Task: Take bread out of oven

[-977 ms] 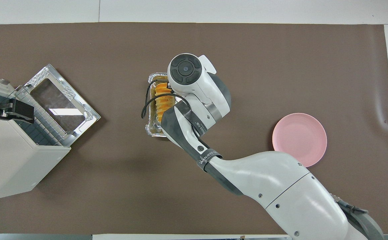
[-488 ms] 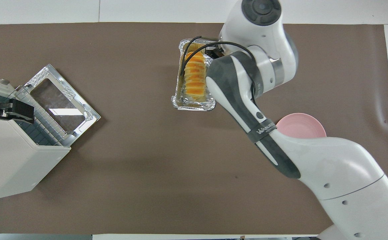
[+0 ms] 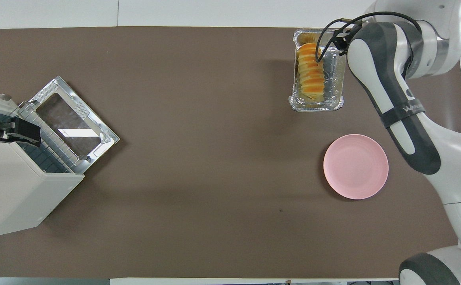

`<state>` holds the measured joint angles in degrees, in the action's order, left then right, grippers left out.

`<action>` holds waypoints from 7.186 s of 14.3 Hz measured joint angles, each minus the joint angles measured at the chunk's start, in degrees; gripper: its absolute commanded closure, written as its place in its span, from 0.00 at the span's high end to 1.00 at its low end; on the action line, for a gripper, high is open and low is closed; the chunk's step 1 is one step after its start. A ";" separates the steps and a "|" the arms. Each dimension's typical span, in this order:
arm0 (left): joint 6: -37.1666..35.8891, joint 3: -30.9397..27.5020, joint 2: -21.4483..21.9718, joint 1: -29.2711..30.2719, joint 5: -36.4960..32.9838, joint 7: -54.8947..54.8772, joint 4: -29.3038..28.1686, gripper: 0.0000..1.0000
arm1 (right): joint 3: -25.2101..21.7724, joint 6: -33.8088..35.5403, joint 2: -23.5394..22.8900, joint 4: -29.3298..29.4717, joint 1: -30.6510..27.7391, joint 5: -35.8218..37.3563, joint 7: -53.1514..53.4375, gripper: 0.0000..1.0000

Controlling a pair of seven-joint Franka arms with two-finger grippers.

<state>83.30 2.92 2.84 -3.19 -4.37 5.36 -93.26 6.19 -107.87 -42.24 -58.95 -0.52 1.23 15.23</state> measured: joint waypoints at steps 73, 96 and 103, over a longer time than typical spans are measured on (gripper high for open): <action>0.00 0.00 0.00 0.00 0.00 0.00 0.00 1.00 | 0.17 -25.09 44.77 -70.24 2.37 2.17 -4.46 0.00; 0.00 0.00 0.00 0.00 0.00 0.00 0.00 1.00 | 0.01 -2.77 50.21 -53.77 -0.01 1.66 -8.92 1.00; 0.00 0.00 0.00 0.00 0.00 0.00 0.00 1.00 | -0.62 20.94 45.82 -30.68 -4.52 1.57 -23.30 1.00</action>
<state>83.30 2.92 2.84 -3.19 -4.37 5.36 -93.26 5.57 -86.93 3.59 -89.63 -5.04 2.80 -8.07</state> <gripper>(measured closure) 0.000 0.000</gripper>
